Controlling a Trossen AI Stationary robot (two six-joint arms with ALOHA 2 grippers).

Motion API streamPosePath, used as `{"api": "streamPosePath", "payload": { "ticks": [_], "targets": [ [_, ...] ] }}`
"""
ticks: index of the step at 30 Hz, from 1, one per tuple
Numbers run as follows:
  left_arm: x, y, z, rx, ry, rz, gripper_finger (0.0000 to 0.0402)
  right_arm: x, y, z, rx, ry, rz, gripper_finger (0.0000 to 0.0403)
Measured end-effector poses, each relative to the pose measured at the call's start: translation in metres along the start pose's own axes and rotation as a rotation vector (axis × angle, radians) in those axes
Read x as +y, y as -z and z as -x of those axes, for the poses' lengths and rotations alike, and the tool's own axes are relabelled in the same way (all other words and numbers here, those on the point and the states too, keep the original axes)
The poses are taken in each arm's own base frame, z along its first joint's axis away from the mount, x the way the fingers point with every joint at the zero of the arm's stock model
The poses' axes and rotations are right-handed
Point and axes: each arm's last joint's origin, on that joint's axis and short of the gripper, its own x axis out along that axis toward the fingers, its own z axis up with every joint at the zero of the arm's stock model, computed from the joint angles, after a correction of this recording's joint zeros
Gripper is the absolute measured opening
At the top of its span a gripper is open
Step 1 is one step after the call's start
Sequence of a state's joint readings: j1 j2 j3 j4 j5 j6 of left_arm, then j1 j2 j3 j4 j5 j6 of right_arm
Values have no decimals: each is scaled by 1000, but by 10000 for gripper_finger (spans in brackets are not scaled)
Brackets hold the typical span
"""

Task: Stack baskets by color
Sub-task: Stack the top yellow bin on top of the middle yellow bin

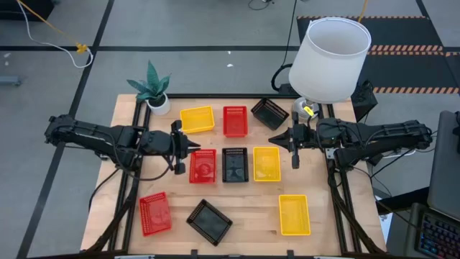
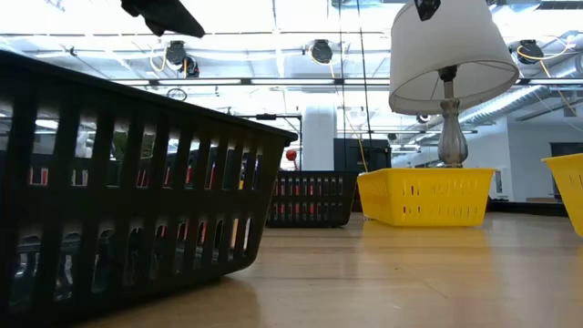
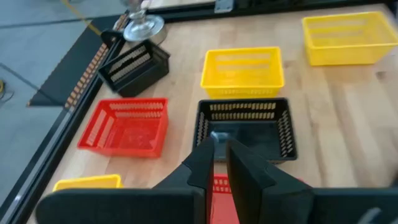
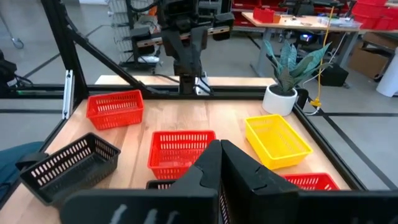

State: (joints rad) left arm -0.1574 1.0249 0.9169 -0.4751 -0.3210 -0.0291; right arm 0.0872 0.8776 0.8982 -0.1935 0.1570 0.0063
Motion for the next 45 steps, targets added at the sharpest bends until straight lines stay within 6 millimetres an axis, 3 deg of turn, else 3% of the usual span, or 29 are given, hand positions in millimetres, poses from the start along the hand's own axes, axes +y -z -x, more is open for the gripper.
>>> {"api": "streamPosePath", "payload": {
  "ticks": [8, 18, 23, 30, 34, 42, 45],
  "targets": [
    [11, 5, -13, 79, -53, -8, 53, 0, 2, -3, 18, 1, 3, 0],
    [36, 18, -17, 210, -165, 23, 56, 3, 0, -22, -16, 25, -10, 0],
    [51, 25, -26, 289, -225, 57, 94, 4, 4, -31, 2, 24, -7, 0],
    [59, 34, -47, 409, -230, -49, 170, 5, 7, -36, 27, 23, -25, 0],
    [62, 41, -60, 478, -230, -101, 183, 5, 6, -34, 26, 23, -22, 0],
    [81, 58, -86, 608, -347, -29, 187, 5, 6, -34, 26, 23, -19, 0],
    [85, 63, -93, 640, -350, -25, 212, 5, 7, -34, 31, 23, -18, 0]
  ]
}}
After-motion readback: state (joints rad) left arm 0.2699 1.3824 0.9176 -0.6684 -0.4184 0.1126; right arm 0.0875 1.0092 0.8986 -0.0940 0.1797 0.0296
